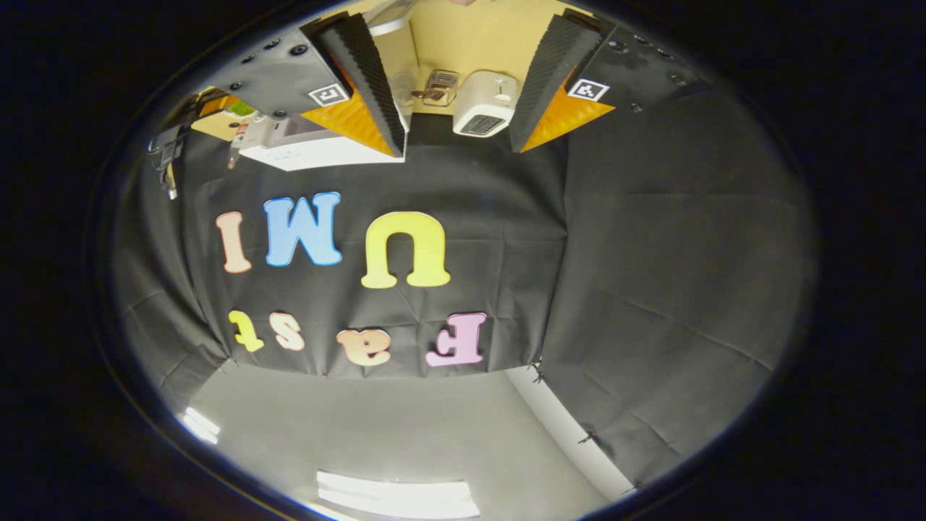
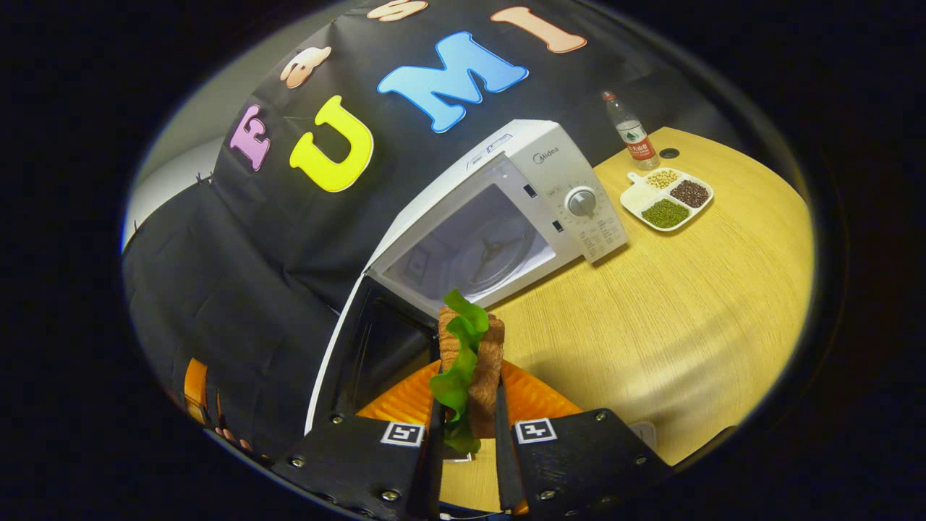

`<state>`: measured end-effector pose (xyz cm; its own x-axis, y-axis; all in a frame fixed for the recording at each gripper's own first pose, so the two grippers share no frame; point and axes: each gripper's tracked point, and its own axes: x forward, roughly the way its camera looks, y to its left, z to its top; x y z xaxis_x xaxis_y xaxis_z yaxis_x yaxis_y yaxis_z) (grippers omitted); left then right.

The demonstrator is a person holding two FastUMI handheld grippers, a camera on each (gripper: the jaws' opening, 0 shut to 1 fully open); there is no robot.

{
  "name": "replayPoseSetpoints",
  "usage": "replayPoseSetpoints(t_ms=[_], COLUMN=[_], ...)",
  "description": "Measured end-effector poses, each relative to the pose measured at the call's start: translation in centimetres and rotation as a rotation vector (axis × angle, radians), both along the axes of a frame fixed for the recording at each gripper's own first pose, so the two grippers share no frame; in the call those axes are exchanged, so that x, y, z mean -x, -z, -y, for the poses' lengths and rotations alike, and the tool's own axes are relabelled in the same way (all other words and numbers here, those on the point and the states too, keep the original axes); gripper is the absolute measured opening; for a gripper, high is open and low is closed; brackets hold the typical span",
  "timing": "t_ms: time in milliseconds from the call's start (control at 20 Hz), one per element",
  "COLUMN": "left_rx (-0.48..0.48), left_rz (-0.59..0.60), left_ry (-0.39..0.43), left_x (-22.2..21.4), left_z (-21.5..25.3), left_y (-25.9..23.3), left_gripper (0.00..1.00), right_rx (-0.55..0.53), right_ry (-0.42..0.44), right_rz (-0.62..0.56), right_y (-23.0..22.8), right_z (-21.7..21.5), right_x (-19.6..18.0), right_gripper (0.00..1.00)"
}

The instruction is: Open the microwave oven with the left hand, put the food in, and close the microwave oven.

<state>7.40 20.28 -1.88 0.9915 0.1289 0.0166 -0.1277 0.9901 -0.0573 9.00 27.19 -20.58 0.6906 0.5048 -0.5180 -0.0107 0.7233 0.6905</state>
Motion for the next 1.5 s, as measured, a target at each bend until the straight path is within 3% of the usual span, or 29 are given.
replayPoseSetpoints(t_ms=[450, 500, 650, 700, 750, 850, 1000, 1050, 1100, 1350, 1400, 1500], left_rx=[-0.028, -0.034, -0.041, -0.04, -0.04, -0.037, -0.042, -0.046, -0.051, -0.067, -0.074, -0.083], left_rz=[-0.037, -0.038, -0.042, -0.047, -0.052, -0.063, -0.082, -0.091, -0.1, -0.135, -0.135, -0.142], left_ry=[-0.046, -0.049, -0.063, -0.07, -0.075, -0.084, -0.1, -0.105, -0.109, -0.13, -0.138, -0.143], left_x=[-1.6, -1.8, -1.9, -2.0, -2.0, -2.1, -2.2, -2.4, -2.5, -2.7, -2.6, -2.5], left_z=[-5.2, -5.5, -6.4, -6.7, -6.9, -7.4, -8.1, -8.2, -8.5, -9.3, -9.5, -9.6], left_y=[1.6, 1.7, 2.1, 2.4, 2.6, 3.1, 4.0, 4.5, 4.9, 6.6, 6.7, 7.1], left_gripper=[0.94, 0.9, 0.94, 0.9, 0.97, 0.97, 0.98, 0.89, 0.97, 0.98, 0.94, 0.94], right_rx=[0.028, 0.027, 0.019, 0.016, 0.012, 0.0, 0.006, 0.009, 0.009, 0.034, 0.038, 0.051], right_ry=[0.133, 0.144, 0.184, 0.198, 0.207, 0.234, 0.255, 0.257, 0.26, 0.263, 0.269, 0.28], right_rz=[0.115, 0.121, 0.133, 0.134, 0.139, 0.164, 0.192, 0.194, 0.196, 0.216, 0.216, 0.207], right_y=[2.1, 2.5, 3.8, 4.2, 4.6, 4.9, 6.0, 6.4, 6.9, 9.1, 9.5, 10.4], right_z=[-4.0, -4.3, -5.1, -5.4, -5.6, -6.1, -7.1, -7.4, -7.7, -8.4, -8.5, -8.3], right_x=[-7.9, -8.7, -11.1, -11.9, -12.8, -14.5, -17.2, -18.0, -18.8, -21.4, -21.8, -22.2], right_gripper=[0.31, 0.31, 0.31, 0.31, 0.31, 0.31, 0.31, 0.31, 0.31, 0.31, 0.31, 0.36])
